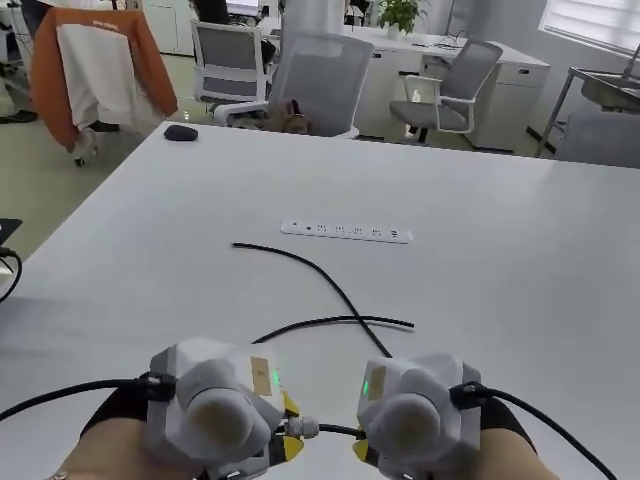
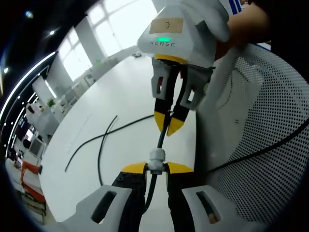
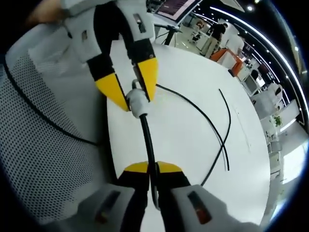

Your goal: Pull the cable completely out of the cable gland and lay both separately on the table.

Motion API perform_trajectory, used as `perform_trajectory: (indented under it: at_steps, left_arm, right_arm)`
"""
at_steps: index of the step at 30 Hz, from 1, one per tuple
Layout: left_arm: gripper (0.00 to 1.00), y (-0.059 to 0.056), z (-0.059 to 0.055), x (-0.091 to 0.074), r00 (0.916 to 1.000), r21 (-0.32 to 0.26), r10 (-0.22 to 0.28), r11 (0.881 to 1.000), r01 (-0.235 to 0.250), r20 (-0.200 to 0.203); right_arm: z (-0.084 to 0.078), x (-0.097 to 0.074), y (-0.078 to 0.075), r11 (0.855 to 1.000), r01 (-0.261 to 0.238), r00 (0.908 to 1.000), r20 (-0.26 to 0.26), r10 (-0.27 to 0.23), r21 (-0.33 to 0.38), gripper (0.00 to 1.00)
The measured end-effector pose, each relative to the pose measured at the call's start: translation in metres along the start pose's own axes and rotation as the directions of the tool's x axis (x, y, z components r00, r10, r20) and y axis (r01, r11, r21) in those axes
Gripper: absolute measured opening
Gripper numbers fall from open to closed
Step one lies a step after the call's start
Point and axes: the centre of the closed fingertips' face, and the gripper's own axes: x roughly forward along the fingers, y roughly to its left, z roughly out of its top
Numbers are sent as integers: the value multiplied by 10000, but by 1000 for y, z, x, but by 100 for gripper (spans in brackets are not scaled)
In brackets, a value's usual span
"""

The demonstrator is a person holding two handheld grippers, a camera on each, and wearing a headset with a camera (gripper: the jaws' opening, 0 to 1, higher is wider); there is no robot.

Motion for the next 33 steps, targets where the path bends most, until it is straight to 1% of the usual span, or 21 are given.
perform_trajectory:
  at_steps: [2, 3, 5, 6, 7, 9, 11, 12, 13, 15, 16, 18, 19, 21, 22, 25, 28, 30, 32, 33]
  left_arm:
    - [17, 1, -2, -1, 9999, 45, 85, 10000, -84, -88]
    - [17, 1, -2, -1, 9999, 54, 107, 9999, -106, -96]
    - [17, 3, -2, -1, 9999, 4, 147, 9999, -147, -75]
    - [17, 4, -2, 0, 9998, -7, 167, 9999, -167, -62]
    - [17, 5, -2, -1, 9998, -18, 183, 9998, -183, -63]
    - [17, 6, -3, -1, 9998, -71, 210, 9998, -211, -73]
    - [17, 6, -2, -2, 9997, -54, 235, 9997, -235, -43]
    - [17, 5, -3, -2, 9996, 29, 252, 9997, -252, -119]
    - [17, 5, -4, -2, 9996, 77, 251, 9997, -250, -157]
    - [17, 3, -4, -2, 9997, 94, 174, 9998, -172, -178]
    - [17, 3, -4, -2, 9997, 113, 170, 9998, -168, -171]
    - [17, 2, -3, -2, 9998, 129, 140, 9998, -139, -124]
    - [17, 1, -2, -2, 9999, 150, 110, 9998, -109, -93]
    - [17, -2, -1, -1, 10000, 307, 18, 9995, -16, -80]
    - [17, -3, 0, -1, 10000, 370, -31, 9993, 34, -62]
    - [17, -10, 3, 0, 9996, 511, -271, 9983, 270, 8]
    - [17, -12, 5, 0, 9993, 555, -355, 9978, 350, 87]
    - [17, -12, 6, 0, 9992, 550, -365, 9978, 356, 150]
    - [17, -12, 7, 0, 9991, 559, -371, 9978, 360, 192]
    - [17, -12, 7, 0, 9991, 559, -389, 9977, 377, 192]
  right_arm:
    - [-2, -1, -3, 9996, 99, 9999, -40, -98, 254, 3]
    - [-4, -1, -4, 9993, 164, 9998, -138, -160, 327, 3]
    - [-16, -1, -7, 9977, 407, 9970, -681, -370, 534, 3]
    - [-23, -2, -9, 9956, 535, 9937, -1028, -455, 768, 3]
    - [-31, -3, -11, 9945, 616, 9895, -1358, -496, 853, 3]
    - [-34, -4, -12, 9936, 673, 9887, -1395, -542, 911, 3]
    - [-34, -5, -11, 9912, 559, 9903, -1330, -398, 1196, 4]
    - [-34, -5, -10, 9915, 532, 9904, -1331, -371, 1191, 5]
    - [-33, -6, -12, 9922, 669, 9895, -1345, -525, 1049, 10]
    - [-25, -6, -16, 9943, 955, 9893, -1155, -894, 480, 19]
    - [-24, -7, -15, 9939, 960, 9893, -1152, -892, 545, 20]
    - [-16, -6, -11, 9957, 734, 9944, -801, -688, 569, 20]
    - [-10, -4, -7, 9980, 473, 9977, -504, -452, 427, 21]
    - [-4, -4, -2, 9995, 310, 9991, -305, -308, 61, 22]
    - [1, -3, 1, 9994, 233, 9997, -111, -235, -245, 22]
    - [10, -3, 6, 9984, 131, 9998, 162, -122, -542, 22]
    - [17, -4, 11, 9961, 26, 9991, 424, 12, -885, 19]
    - [20, -4, 15, 9952, -100, 9985, 523, 152, -969, 18]
    - [21, -3, 17, 9934, -182, 9978, 609, 253, -1136, 14]
    - [21, -2, 17, 9925, -241, 9977, 594, 314, -1195, 9]
